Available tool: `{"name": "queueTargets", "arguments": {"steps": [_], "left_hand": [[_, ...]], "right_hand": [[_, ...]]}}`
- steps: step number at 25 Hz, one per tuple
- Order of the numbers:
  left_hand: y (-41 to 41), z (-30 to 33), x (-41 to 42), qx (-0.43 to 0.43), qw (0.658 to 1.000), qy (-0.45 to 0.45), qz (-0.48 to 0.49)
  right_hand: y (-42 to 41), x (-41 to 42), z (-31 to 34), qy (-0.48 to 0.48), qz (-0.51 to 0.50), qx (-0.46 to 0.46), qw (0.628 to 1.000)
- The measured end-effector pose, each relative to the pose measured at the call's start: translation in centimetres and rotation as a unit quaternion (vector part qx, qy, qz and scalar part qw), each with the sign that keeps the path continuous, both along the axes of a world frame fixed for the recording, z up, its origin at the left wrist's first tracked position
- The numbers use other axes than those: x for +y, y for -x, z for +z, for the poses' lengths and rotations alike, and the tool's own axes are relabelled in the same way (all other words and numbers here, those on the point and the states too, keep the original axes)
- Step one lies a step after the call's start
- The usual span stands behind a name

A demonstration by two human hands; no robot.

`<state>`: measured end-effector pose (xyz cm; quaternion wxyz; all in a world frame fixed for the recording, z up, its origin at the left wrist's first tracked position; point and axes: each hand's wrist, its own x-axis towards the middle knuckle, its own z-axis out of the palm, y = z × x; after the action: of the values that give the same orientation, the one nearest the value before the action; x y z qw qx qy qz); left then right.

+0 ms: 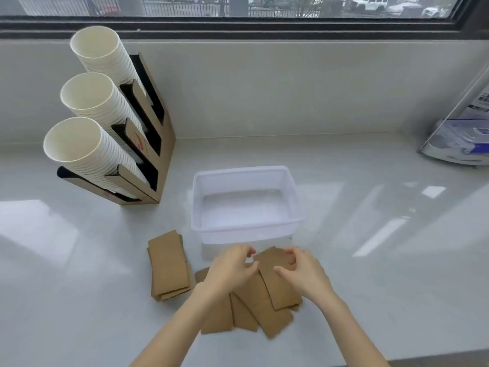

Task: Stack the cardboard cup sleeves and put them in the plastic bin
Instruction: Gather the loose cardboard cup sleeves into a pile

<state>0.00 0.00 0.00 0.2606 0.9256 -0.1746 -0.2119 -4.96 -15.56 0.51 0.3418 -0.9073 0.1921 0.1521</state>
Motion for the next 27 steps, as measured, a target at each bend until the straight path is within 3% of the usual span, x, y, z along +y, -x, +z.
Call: {"name": "queueTargets", "arguments": {"steps": [9,16,22,27], "left_hand": [[-0.4,-2.7,-1.2,0.008,0.999,-0.052,-0.003],[-0.6,-3.3,-1.9,0.009,0.999,-0.042,0.001],[-0.3,-2.5,-0.8,0.048,0.993,0.088,0.066],[0.4,-1.3,1.6,0.098,0.965,0.193,0.148]], "right_hand": [[0.0,1.1,-2.1,0.106,0.017,0.066,0.992],[-0.6,1.9,-2.7,0.085,0.014,0.042,0.995],[-0.2,1.8,-2.4,0.029,0.021,-0.021,0.999],[0.7,2.4,-2.1,-0.014,0.031,-0.042,0.999]]}}
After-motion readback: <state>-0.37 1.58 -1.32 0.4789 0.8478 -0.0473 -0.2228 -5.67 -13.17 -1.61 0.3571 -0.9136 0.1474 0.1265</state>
